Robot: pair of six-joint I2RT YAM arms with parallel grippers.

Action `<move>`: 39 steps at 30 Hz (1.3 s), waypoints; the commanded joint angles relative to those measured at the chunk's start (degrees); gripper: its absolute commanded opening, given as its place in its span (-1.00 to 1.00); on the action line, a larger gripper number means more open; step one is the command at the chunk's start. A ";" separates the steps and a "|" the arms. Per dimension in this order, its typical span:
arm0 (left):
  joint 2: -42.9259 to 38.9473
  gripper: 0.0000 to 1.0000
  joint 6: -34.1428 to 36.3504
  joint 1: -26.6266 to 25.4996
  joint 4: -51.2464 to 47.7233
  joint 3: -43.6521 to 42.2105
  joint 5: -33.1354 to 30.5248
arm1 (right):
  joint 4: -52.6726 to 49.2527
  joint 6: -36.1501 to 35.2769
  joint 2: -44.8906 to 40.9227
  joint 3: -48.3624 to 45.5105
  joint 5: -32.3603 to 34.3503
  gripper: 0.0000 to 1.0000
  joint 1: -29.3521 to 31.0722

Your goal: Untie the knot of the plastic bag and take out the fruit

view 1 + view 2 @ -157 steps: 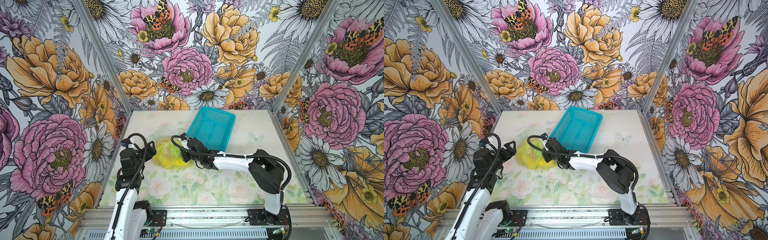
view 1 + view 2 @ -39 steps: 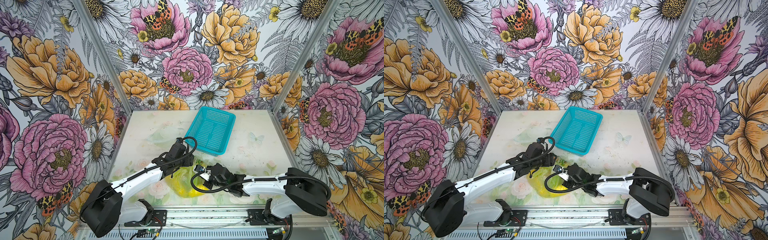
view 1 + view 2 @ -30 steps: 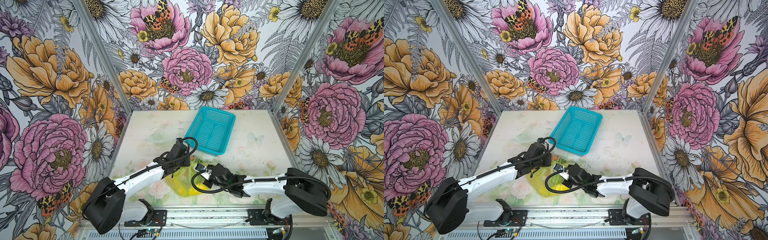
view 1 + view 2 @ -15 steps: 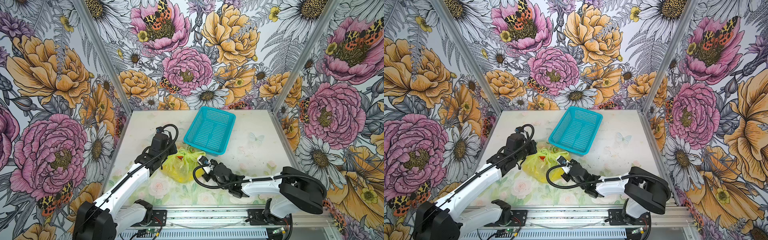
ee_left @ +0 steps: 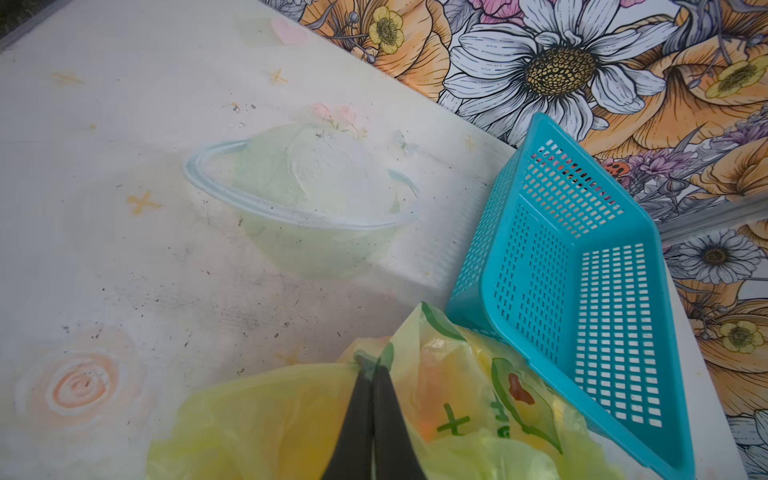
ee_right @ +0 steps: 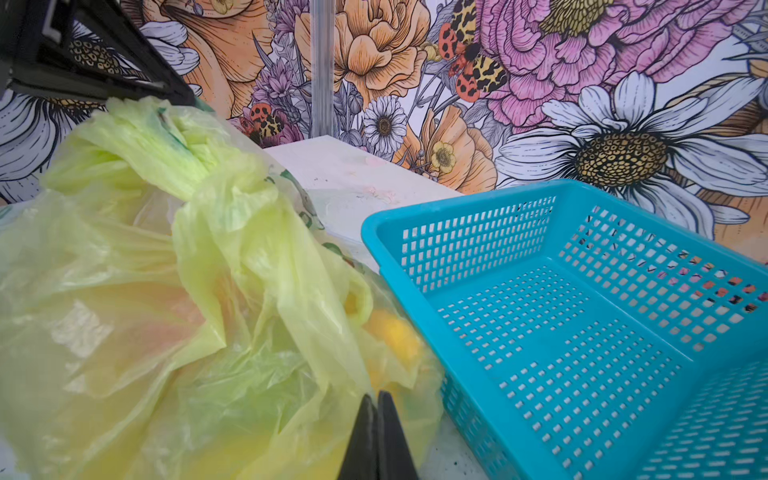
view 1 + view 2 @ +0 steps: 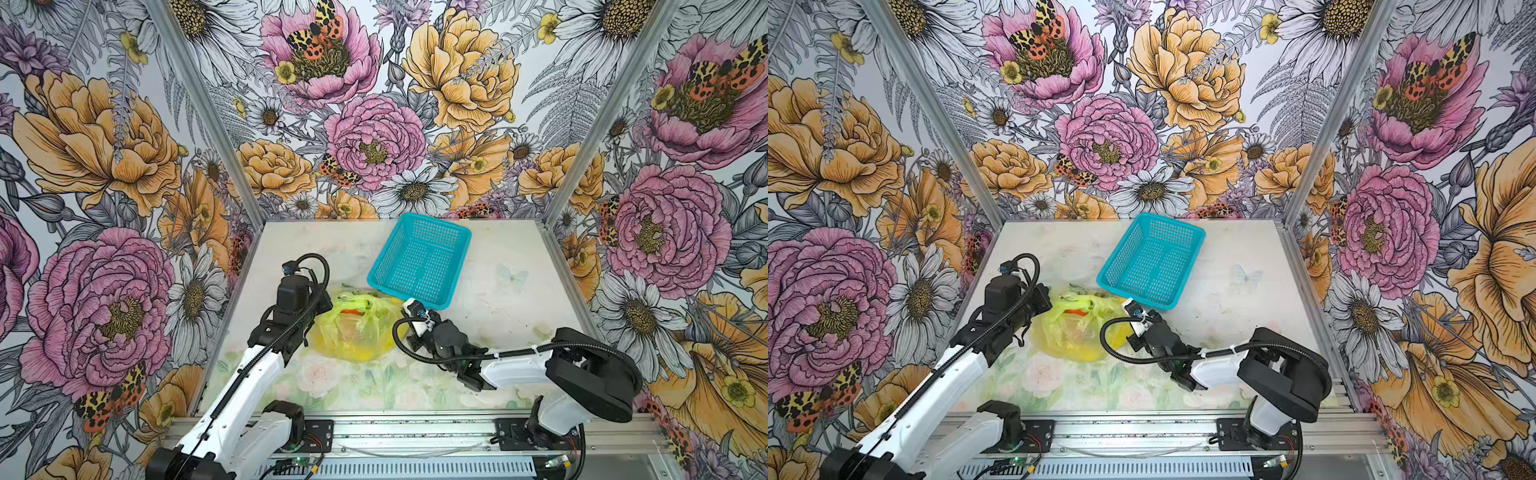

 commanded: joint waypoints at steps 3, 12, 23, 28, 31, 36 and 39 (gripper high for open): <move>-2.85 -1.00 0.65 4.78 1.54 -2.40 2.76 | 5.69 1.97 0.04 -2.14 2.16 -1.00 -1.59; -6.08 -1.00 0.59 11.31 1.44 -5.13 5.81 | 13.89 3.99 1.74 -5.93 2.84 -1.00 -3.52; -9.30 -1.00 -0.58 15.82 2.79 -7.70 8.32 | 25.56 6.07 6.52 -9.68 3.53 -1.00 -5.36; -9.80 -1.00 -1.06 16.68 4.15 -8.14 11.44 | 30.06 6.06 8.29 -10.89 2.22 -0.93 -5.37; -9.44 -1.00 -0.99 16.70 4.90 -8.01 13.74 | 30.09 6.21 4.25 -12.92 1.73 -0.41 -5.26; -9.87 -1.00 -0.89 16.58 4.96 -8.18 13.95 | 28.28 5.74 -7.06 -17.23 2.20 0.35 -5.29; -10.61 -0.97 -0.84 16.50 4.25 -8.08 13.25 | 12.99 6.32 -19.44 -14.80 1.01 0.61 -5.43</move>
